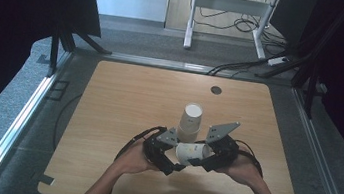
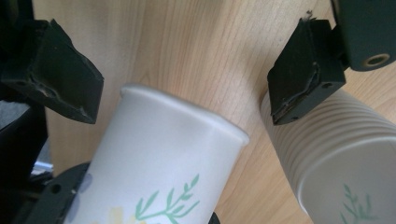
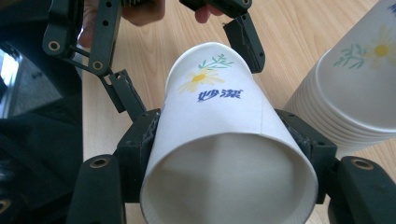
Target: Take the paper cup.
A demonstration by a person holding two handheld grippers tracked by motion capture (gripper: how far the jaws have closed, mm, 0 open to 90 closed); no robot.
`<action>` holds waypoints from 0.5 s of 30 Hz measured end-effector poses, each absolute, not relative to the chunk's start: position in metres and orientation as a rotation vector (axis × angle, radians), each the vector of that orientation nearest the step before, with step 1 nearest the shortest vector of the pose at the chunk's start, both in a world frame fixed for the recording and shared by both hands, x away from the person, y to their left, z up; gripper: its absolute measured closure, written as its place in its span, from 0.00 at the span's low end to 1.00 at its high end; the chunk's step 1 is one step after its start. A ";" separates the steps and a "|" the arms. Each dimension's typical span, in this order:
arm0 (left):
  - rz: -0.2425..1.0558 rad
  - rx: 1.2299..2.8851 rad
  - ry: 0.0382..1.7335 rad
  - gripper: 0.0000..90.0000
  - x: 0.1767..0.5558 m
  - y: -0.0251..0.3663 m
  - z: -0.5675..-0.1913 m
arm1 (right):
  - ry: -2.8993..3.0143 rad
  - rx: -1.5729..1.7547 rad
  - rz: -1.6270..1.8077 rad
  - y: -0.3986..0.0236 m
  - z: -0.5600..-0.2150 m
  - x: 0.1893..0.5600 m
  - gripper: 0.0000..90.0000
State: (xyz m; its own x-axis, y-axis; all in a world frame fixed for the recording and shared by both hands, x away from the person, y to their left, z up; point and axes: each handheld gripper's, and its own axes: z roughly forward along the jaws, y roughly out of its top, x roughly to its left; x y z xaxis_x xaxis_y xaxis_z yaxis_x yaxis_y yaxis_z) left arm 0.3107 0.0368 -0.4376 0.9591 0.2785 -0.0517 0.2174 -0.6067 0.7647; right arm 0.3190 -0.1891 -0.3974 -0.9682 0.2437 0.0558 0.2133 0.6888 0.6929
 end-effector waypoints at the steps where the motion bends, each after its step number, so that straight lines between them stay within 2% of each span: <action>1: 0.088 2.238 0.349 0.12 0.310 0.037 -0.437 | 2.845 0.388 1.185 -0.191 -0.397 0.319 0.41; 15: 0.048 2.125 0.299 0.13 0.307 0.046 -0.438 | 2.753 0.385 1.401 -0.207 -0.399 0.315 0.41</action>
State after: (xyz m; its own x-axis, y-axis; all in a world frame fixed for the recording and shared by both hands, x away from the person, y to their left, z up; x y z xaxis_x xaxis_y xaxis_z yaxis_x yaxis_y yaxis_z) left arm 0.3071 0.0457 -0.4377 0.9692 0.2319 -0.0831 0.1947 -0.5145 0.8351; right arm 0.3152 -0.2069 -0.3986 -0.9689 0.2320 0.0858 0.2059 0.5643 0.7995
